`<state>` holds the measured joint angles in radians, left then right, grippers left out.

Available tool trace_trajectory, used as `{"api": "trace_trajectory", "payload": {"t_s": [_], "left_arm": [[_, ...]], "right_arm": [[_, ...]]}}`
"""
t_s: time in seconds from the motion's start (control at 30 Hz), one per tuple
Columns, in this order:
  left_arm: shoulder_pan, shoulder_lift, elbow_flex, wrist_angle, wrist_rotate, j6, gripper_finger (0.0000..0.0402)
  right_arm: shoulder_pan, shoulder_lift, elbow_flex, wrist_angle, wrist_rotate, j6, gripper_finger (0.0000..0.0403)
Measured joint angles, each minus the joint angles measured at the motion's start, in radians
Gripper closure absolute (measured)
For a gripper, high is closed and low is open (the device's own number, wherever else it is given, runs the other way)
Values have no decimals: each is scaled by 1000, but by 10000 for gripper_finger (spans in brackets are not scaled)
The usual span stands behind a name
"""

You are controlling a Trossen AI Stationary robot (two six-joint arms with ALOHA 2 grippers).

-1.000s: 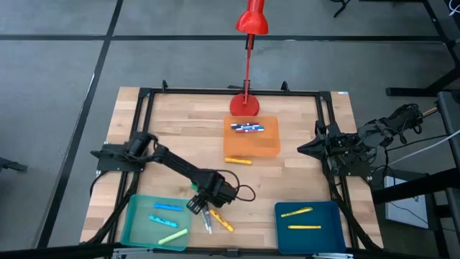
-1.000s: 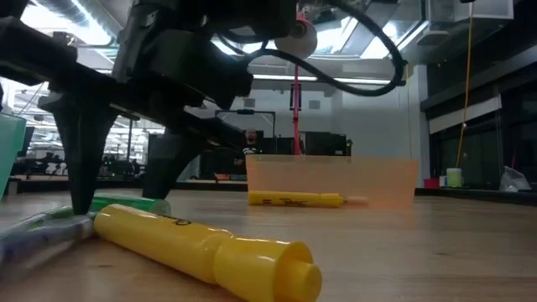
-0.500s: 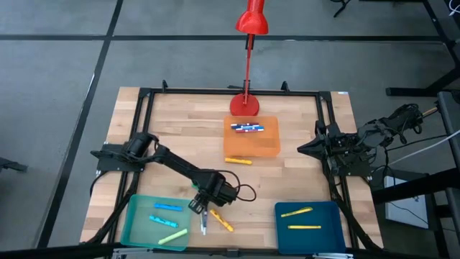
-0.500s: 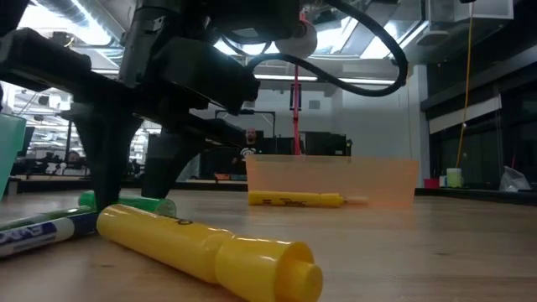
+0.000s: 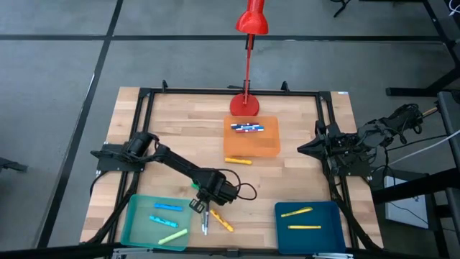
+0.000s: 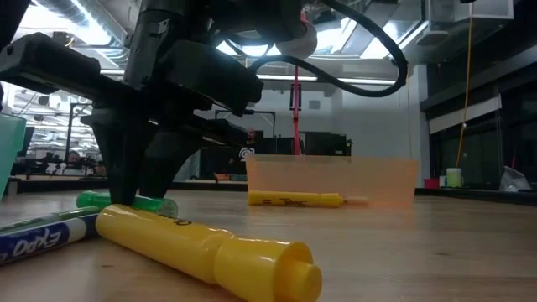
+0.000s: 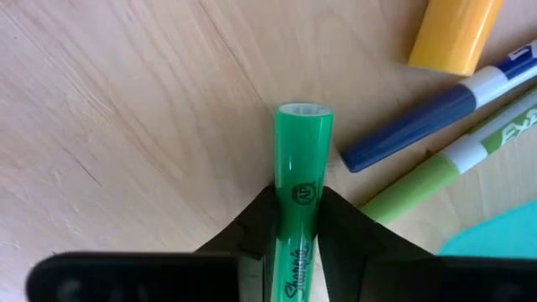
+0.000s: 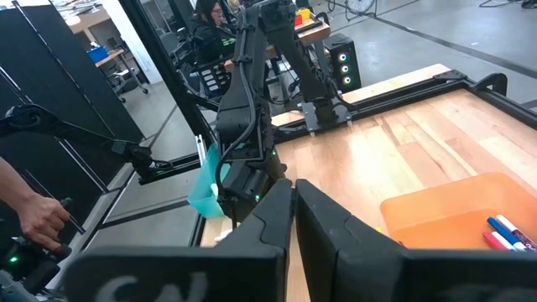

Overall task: Pick & Place Markers
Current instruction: Put the green highlighter pen into the green bin

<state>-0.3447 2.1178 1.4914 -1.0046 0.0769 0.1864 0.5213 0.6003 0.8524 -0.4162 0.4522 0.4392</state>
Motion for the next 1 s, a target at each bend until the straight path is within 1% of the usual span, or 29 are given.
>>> {"api": "trace_trajectory", "payload": {"t_s": [0.13,0.3,0.47,0.53,0.8,1.0], "left_arm": [[0,0,2,-3,0,1,344],[8,8,46,-45,-5,22,344],[35,0,107,-103,-59,21,344],[42,-8,135,-137,-64,18,344],[61,-11,321,-253,-56,1,344],[43,-13,481,-317,-26,-45,344]], "right_arm": [[0,0,0,0,0,-1,382],[0,0,0,0,0,-5,382],[0,0,0,0,0,-23,382],[0,0,0,-1,0,-28,382],[0,0,0,-22,0,-38,382],[0,0,0,-23,0,-105,382]]}}
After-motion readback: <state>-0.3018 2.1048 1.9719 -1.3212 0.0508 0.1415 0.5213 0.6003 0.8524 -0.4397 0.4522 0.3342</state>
